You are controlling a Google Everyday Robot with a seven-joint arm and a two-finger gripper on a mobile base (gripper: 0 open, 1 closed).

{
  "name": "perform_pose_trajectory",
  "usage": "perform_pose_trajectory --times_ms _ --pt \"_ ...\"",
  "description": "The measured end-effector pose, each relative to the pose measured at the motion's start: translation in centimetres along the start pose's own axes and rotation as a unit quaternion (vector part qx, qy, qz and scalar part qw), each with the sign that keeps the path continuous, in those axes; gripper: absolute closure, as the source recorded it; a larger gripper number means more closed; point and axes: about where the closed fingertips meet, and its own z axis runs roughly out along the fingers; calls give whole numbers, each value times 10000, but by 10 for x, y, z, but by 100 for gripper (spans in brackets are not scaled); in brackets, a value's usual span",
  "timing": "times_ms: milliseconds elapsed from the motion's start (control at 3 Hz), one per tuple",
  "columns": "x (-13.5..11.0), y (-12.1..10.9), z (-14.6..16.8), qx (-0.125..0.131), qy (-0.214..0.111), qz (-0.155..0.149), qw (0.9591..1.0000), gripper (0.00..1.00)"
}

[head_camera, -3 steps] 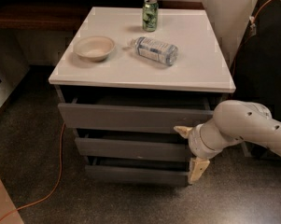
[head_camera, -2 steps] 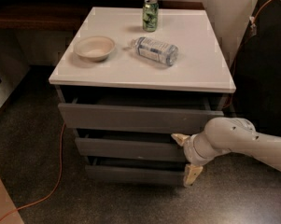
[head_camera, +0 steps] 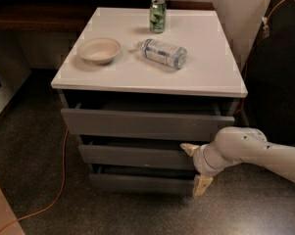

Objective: Open middle drawer

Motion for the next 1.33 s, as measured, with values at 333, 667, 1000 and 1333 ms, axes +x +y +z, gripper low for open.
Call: perform_pose_trajectory --times_ms 333,667,1000,1333 --pt "10 0 36 -40 -78 -223 9997 0" --pt "16 -5 57 -51 -78 -351 9993 0" --pt "23 -20 76 51 -49 -366 9993 0" --pt "32 -34 95 184 -14 -288 9994 0"
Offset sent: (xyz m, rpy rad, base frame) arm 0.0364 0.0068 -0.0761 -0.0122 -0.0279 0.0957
